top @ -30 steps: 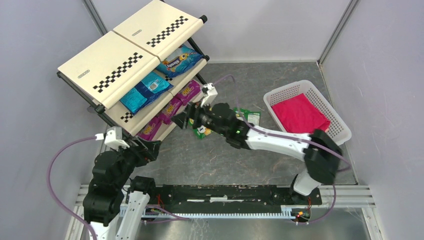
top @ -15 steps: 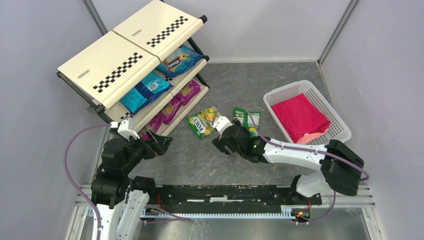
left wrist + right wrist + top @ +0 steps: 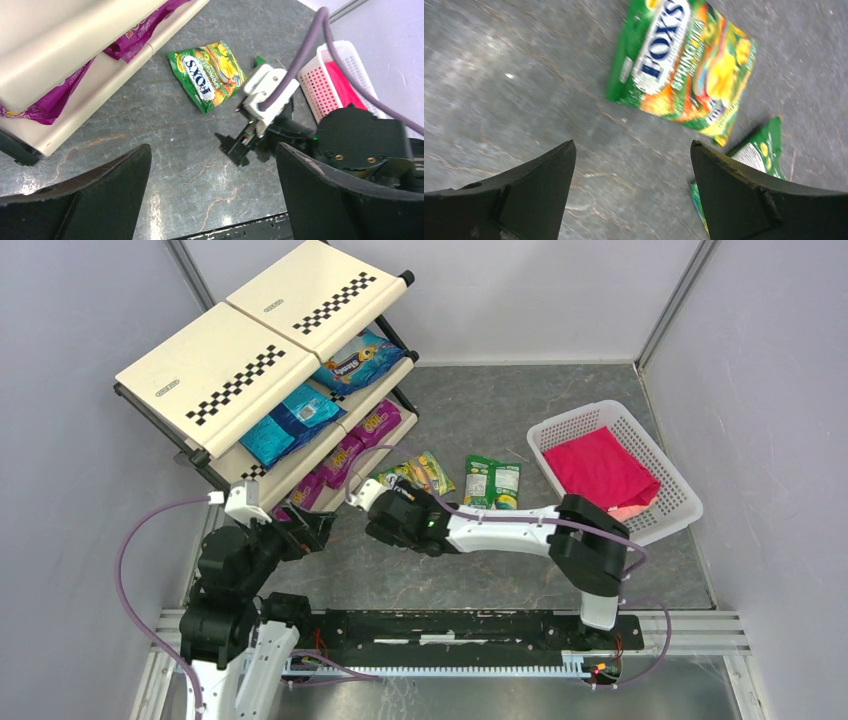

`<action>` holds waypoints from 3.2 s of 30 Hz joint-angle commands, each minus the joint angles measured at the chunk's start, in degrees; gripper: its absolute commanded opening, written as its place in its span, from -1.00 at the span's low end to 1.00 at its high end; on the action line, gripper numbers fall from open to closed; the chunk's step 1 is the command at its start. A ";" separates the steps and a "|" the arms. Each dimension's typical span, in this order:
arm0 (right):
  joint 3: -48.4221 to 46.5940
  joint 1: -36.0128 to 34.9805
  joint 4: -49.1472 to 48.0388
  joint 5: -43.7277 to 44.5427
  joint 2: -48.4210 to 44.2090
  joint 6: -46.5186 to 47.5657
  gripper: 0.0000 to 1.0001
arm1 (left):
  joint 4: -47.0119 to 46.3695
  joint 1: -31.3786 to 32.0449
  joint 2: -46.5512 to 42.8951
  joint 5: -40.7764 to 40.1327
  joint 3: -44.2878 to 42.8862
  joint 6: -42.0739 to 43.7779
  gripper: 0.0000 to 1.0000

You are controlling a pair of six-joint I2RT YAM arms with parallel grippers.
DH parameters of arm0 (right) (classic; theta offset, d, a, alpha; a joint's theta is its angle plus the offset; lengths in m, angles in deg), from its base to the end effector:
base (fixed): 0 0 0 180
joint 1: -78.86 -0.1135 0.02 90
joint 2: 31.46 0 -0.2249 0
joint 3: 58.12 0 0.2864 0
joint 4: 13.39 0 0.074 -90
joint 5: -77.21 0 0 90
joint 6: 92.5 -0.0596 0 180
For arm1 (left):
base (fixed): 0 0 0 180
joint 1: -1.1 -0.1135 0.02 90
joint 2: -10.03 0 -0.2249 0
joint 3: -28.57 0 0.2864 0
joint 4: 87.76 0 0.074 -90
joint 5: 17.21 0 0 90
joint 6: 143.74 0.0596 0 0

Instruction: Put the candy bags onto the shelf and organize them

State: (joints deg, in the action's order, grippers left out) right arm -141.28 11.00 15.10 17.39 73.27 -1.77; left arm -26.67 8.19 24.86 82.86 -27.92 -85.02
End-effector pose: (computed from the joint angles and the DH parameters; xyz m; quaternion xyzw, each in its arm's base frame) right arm 0.1876 0.3815 0.1295 -0.4379 0.7998 -0.0216 0.4100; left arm 0.1393 -0.0278 0.3173 -0.1208 0.8057 -0.2568 0.5199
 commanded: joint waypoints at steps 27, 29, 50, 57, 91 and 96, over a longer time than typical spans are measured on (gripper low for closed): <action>-19.84 -1.20 6.62 16.48 21.67 0.28 -0.59 | -0.57 -3.46 -2.55 -1.71 0.72 -1.23 1.00; -16.95 -1.20 5.22 15.56 18.67 0.29 -0.79 | -0.58 -3.48 -2.61 -1.63 0.73 -1.23 1.00; 16.71 -1.22 -19.85 -26.85 -18.70 -7.52 -0.99 | -6.19 -2.23 7.64 22.22 2.01 -7.59 1.00; 17.49 -1.23 -22.66 -32.32 -19.17 -8.91 -0.99 | -6.12 -1.73 7.90 31.81 8.40 -10.05 0.87; 23.88 -4.47 -35.42 -35.12 -22.31 -8.02 -0.99 | -1.66 -1.68 19.08 13.82 13.69 -9.48 -0.25; 21.69 -4.75 -29.79 -29.93 -20.88 -9.34 -0.99 | -1.81 -1.72 19.25 15.83 13.72 -7.92 -0.65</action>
State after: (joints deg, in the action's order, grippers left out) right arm -117.58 6.85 -16.20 -16.69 52.83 -10.79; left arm -32.35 7.25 41.42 101.28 -16.03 -92.17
